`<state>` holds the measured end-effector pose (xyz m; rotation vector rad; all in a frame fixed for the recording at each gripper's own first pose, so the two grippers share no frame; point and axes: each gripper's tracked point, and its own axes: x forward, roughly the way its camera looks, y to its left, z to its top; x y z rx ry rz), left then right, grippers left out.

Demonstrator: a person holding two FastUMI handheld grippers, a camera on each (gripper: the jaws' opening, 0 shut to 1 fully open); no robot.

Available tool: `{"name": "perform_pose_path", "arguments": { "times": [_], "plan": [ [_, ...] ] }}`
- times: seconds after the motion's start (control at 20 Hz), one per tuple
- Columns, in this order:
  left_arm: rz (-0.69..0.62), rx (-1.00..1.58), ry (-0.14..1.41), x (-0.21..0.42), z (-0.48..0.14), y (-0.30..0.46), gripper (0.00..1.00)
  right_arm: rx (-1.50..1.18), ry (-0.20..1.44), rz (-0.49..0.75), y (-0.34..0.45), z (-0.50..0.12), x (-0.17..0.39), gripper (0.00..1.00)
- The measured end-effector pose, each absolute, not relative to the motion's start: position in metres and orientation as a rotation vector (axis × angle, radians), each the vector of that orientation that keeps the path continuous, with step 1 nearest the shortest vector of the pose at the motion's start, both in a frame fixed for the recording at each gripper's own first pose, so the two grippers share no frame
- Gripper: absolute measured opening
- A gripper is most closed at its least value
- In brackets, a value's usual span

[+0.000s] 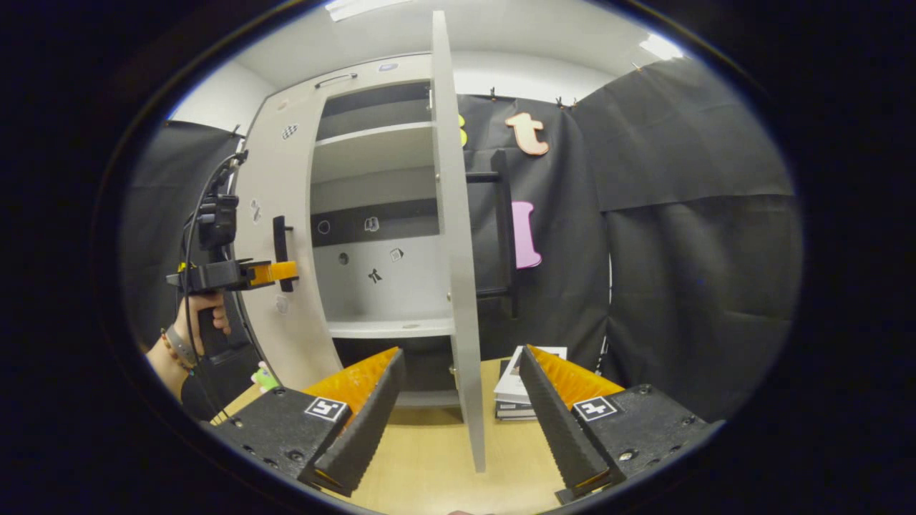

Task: Open the right door of the double-door shoe cabinet with the right hand, and open the left door with the left hand.

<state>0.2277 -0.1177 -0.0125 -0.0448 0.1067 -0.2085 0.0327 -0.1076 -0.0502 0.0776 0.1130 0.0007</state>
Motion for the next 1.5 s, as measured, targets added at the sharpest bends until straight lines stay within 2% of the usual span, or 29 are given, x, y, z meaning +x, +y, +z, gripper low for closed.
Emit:
{"name": "perform_pose_path", "arguments": {
  "times": [0.3,0.7,1.1,1.15,1.2,1.5],
  "plan": [
    [-0.209,0.013,0.122,0.182,-0.005,-0.105,0.00,0.058,0.105,-0.001,-0.105,-0.049,0.032,1.00],
    [-0.142,-0.005,0.129,0.135,0.001,-0.065,0.00,0.065,0.098,0.031,-0.087,-0.045,0.030,0.99],
    [-0.005,0.047,0.112,0.091,0.005,0.012,0.00,0.030,0.102,0.056,-0.064,-0.049,0.032,0.99],
    [-0.001,0.051,0.111,0.089,0.005,0.018,0.10,0.021,0.100,0.051,-0.064,-0.049,0.030,1.00],
    [0.000,0.052,0.106,0.087,0.006,0.024,0.00,0.020,0.097,0.052,-0.063,-0.048,0.029,0.99],
    [0.072,0.047,0.062,0.086,0.015,0.085,0.00,0.021,0.085,0.028,-0.063,-0.047,0.020,1.00]
  ]
}}
